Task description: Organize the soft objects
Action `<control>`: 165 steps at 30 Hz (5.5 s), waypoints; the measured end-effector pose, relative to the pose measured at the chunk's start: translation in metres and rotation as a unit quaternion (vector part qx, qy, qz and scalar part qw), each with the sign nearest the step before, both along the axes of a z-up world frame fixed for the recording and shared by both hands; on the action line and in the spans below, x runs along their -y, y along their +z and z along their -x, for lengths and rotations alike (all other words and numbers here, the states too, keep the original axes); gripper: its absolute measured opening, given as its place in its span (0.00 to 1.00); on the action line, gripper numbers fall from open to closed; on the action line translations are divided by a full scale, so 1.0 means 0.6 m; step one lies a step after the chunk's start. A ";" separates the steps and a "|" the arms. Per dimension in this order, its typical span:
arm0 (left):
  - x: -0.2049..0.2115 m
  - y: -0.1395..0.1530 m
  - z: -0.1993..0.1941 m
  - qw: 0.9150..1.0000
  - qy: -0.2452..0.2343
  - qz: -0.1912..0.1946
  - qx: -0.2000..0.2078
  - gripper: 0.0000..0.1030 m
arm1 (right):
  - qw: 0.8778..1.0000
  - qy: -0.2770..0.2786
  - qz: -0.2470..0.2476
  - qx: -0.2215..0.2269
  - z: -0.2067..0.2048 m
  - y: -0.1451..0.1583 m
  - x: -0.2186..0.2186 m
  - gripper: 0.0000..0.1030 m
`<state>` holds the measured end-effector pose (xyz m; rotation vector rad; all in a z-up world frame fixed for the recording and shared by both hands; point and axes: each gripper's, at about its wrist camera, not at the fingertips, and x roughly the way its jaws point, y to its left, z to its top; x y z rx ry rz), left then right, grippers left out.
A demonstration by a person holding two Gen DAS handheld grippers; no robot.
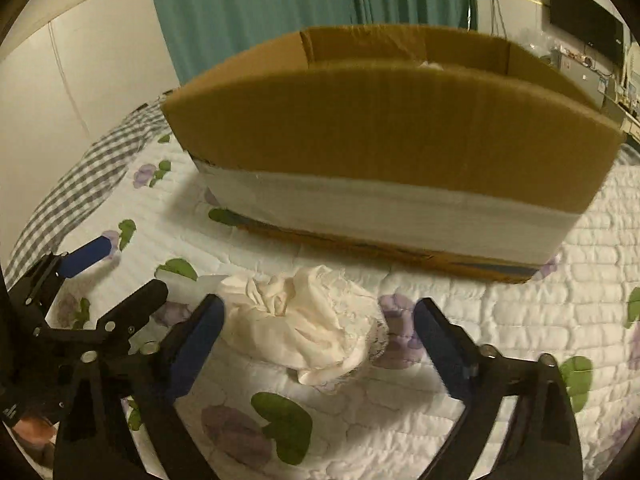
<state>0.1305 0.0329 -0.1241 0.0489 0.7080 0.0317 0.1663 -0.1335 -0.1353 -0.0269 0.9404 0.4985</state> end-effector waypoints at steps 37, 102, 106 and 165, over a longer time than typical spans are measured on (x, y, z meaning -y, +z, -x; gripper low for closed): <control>0.081 -0.018 -0.011 0.995 -0.094 0.015 -0.041 0.27 | 0.999 -0.044 -0.003 0.025 0.040 0.035 0.059 0.28; 0.156 0.154 -0.276 0.996 -0.081 -0.021 0.037 0.33 | 0.995 -0.056 -0.013 0.087 -0.276 0.187 0.110 0.31; 0.153 0.159 -0.274 0.997 -0.074 -0.012 0.031 0.76 | 0.994 -0.069 -0.016 0.087 -0.280 0.182 0.121 0.66; 0.019 0.279 0.060 0.972 -0.009 -0.004 0.233 0.94 | 0.953 -0.127 -0.041 0.274 0.106 0.303 0.146 1.00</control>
